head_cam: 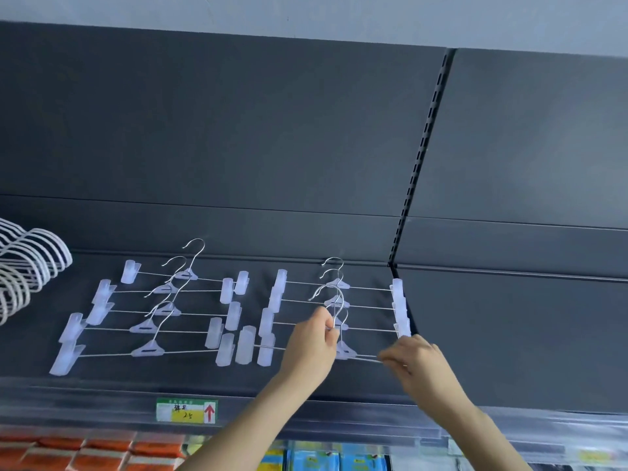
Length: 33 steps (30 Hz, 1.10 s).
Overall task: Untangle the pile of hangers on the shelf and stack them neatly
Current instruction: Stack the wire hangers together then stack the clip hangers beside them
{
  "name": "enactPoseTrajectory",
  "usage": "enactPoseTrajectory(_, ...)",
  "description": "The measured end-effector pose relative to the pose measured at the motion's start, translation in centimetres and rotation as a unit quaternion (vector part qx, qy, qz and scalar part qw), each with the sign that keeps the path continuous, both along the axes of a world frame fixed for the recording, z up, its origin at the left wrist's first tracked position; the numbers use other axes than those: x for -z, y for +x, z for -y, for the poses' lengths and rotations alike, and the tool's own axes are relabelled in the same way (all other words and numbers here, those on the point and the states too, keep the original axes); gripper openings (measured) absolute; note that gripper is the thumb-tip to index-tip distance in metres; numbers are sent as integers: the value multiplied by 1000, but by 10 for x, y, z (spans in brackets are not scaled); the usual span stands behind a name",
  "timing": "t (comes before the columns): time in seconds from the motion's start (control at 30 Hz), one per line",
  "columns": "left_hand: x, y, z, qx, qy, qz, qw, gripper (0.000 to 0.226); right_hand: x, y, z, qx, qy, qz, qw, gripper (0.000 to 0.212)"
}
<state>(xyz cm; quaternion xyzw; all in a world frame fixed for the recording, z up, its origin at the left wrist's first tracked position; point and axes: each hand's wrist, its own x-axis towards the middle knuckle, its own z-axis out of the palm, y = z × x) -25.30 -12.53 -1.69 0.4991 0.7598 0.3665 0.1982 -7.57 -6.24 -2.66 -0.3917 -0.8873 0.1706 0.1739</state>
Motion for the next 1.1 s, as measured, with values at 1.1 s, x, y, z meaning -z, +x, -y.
enactPoseTrajectory(1.1,49,-51,45,80,-12,-333,940,21,61,22,-7,35,173,-34,984,15)
